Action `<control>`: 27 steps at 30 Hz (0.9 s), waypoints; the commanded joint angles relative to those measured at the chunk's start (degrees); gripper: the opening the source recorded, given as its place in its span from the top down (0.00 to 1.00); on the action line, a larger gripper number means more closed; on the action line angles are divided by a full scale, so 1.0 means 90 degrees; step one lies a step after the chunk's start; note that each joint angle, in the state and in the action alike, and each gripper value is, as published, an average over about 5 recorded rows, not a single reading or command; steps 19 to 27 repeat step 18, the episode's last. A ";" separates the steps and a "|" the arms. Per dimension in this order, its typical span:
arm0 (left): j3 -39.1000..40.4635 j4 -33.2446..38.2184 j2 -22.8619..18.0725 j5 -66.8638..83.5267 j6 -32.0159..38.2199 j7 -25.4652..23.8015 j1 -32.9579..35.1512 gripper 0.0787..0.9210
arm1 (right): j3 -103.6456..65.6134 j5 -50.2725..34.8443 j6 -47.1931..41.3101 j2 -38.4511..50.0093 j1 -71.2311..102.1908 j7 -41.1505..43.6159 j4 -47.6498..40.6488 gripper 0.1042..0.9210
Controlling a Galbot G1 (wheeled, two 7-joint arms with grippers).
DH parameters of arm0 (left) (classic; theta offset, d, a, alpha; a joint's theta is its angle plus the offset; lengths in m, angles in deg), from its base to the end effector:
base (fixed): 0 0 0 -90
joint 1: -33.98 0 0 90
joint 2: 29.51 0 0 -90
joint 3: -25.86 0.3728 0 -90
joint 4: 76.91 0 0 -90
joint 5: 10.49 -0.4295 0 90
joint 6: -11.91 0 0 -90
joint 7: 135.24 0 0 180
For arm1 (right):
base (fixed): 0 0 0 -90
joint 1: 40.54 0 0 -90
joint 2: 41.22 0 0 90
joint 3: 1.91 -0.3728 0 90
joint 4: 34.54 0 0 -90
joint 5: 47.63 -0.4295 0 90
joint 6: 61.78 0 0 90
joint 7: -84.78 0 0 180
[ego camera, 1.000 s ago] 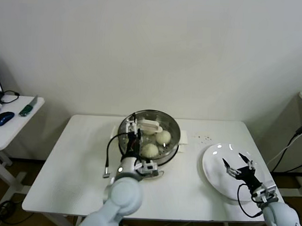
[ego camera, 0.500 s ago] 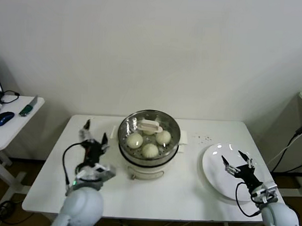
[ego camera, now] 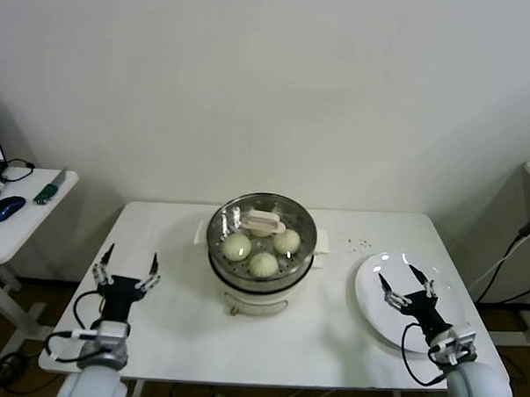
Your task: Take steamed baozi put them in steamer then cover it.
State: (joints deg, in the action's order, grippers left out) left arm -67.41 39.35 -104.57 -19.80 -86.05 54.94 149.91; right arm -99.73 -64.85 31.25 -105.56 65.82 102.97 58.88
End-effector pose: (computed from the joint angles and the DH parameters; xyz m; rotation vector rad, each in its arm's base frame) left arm 0.2711 0.0683 -0.3219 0.2148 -2.9824 -0.6594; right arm 0.3265 -0.2029 -0.3957 0.3553 -2.9614 0.2164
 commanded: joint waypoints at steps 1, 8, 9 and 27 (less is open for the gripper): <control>-0.0687 -0.0754 -0.0418 0.1550 0.2139 -0.0107 0.0695 0.12 | -0.0032 0.0171 0.0256 -0.0396 0.0203 -0.0046 0.0192 0.12; -0.0454 -0.0770 -0.0390 0.1432 0.2094 -0.0157 0.0657 0.12 | -0.0089 0.0176 0.0320 -0.0551 0.0217 -0.0053 0.0185 0.12; -0.0448 -0.0733 -0.0386 0.1405 0.2069 -0.0176 0.0659 0.12 | -0.0101 0.0191 0.0323 -0.0570 0.0225 -0.0053 0.0189 0.12; -0.0425 -0.0573 -0.0387 0.1291 0.1826 -0.0412 0.0626 0.12 | -0.0144 0.0395 0.0371 -0.0764 0.0323 -0.0052 0.0205 0.12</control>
